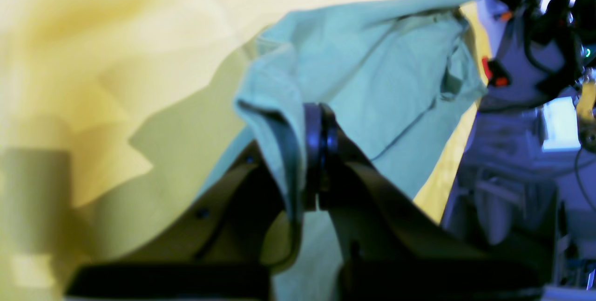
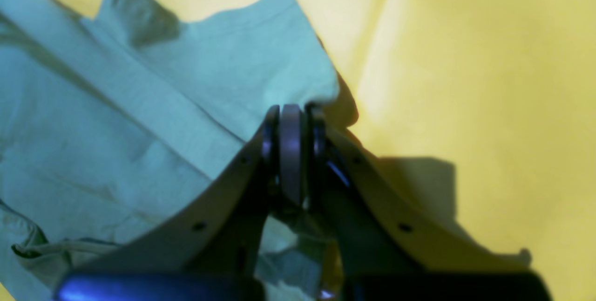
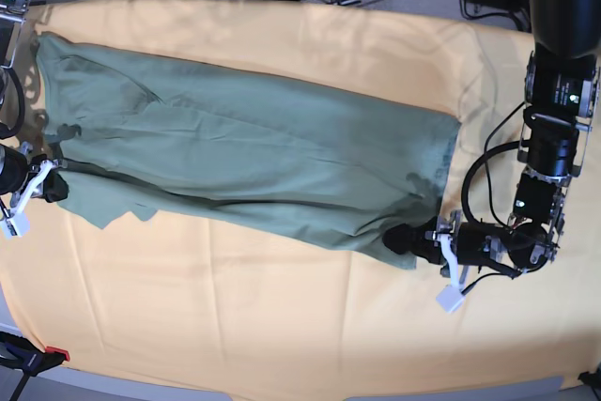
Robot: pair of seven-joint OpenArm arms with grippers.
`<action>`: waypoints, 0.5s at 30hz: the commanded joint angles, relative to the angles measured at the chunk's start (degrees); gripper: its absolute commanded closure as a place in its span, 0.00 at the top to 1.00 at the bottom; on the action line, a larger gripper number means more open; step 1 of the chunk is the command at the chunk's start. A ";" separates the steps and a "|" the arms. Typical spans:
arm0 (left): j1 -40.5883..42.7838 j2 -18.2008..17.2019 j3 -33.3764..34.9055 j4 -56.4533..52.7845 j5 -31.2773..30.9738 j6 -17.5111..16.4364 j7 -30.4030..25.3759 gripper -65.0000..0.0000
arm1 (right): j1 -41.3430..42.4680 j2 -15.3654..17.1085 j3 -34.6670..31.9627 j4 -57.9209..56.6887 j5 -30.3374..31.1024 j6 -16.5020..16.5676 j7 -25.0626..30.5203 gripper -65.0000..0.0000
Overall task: Fold the T-shirt properly
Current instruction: 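Fold the hem edge over toward the collar with both grippers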
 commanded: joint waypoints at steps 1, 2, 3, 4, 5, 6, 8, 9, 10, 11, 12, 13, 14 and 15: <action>-2.19 -0.39 -0.44 1.79 -1.51 -0.49 -0.57 0.00 | 1.29 1.77 0.55 0.96 1.49 0.30 0.66 0.00; -2.19 -0.37 -0.44 2.75 -1.51 -0.49 -0.57 0.00 | 1.29 1.81 0.55 0.96 1.57 0.30 0.52 0.00; -2.19 -0.39 -0.44 3.74 -1.53 -0.49 -0.59 0.00 | 1.29 1.86 0.55 0.96 1.68 0.30 0.59 0.00; -2.16 -0.42 -0.44 4.63 -1.33 -0.49 -0.52 0.00 | 1.29 1.88 0.55 0.96 1.66 0.30 0.59 0.00; -2.10 -0.55 -0.44 5.46 -0.63 -0.49 -0.50 0.00 | 1.29 1.88 0.55 0.96 1.66 0.30 0.59 0.00; -2.05 -0.57 -0.44 6.25 0.70 -0.49 -0.55 0.00 | 1.29 1.88 0.55 0.96 1.66 0.30 0.59 0.00; -2.05 -0.94 -0.44 7.10 2.84 -0.49 -0.74 0.00 | 1.29 1.90 0.55 0.96 1.64 0.30 0.57 0.00; -2.05 -1.31 -0.44 7.19 3.50 -0.49 -1.31 0.00 | 1.29 1.90 0.55 0.96 1.64 0.30 0.55 0.00; -2.05 -1.75 -0.44 7.19 3.67 -0.49 -1.92 0.00 | 1.27 1.90 0.55 0.96 1.64 0.30 0.55 0.00; -1.92 -2.25 -0.44 7.19 3.63 -0.49 -2.58 0.00 | 1.27 1.88 0.55 0.96 1.64 0.30 0.57 0.00; -1.88 -2.67 -0.44 7.19 3.65 -0.49 -3.02 0.00 | 1.27 1.90 0.55 0.96 1.64 0.30 0.57 0.00; -1.75 -2.99 -0.44 7.19 3.65 -0.49 -3.02 0.00 | 1.29 1.90 0.55 0.96 1.66 0.30 0.61 0.00; -1.75 -3.23 -0.44 7.19 3.65 -0.49 -3.06 0.00 | 1.29 1.90 0.55 0.96 1.66 0.30 0.63 0.00; -1.73 -3.43 -0.44 7.19 3.72 -0.49 -3.45 0.00 | 1.31 1.90 0.55 0.96 1.66 0.30 0.81 0.00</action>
